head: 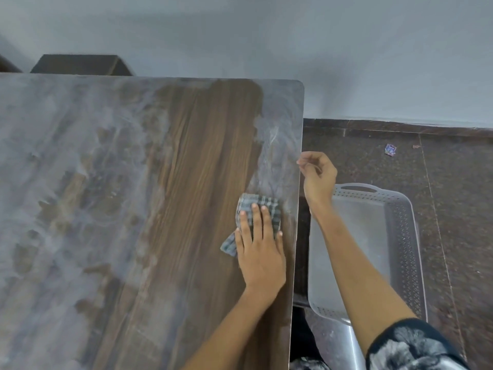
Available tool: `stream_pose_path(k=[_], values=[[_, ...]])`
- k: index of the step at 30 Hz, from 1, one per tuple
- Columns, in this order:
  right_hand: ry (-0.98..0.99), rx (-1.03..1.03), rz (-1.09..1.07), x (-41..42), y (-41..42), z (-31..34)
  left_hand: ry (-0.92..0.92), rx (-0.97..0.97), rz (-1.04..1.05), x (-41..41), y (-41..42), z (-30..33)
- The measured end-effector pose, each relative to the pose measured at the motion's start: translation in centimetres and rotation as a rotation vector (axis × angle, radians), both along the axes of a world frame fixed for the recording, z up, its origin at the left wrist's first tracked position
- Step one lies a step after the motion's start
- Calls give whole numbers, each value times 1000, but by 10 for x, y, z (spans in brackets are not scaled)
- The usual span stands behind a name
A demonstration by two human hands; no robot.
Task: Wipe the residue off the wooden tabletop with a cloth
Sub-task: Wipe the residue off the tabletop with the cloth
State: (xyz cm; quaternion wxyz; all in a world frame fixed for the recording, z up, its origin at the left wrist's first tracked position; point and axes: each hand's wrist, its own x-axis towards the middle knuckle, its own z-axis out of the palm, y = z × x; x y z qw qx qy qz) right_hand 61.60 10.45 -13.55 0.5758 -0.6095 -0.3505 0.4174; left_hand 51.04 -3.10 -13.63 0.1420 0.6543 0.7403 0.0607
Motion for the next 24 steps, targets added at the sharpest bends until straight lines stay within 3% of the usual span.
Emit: stream_pose_path(k=[6, 10, 13, 17, 21, 24], values=[[2, 13, 19, -6, 17, 2, 10, -61, -158, -2, 87, 2], [-1, 22, 62, -6, 28, -2, 53, -40, -86, -29, 147, 7], [103, 9, 66, -1, 30, -5, 46, -49, -3, -45, 164, 4], [193, -54, 142, 7, 33, 3, -3, -31, 65, -16, 137, 4], [161, -62, 208, 9, 44, 18, 20, -9, -168, 30, 59, 0], [170, -36, 199, 10, 49, 26, 74, 21, -211, 33, 28, -5]])
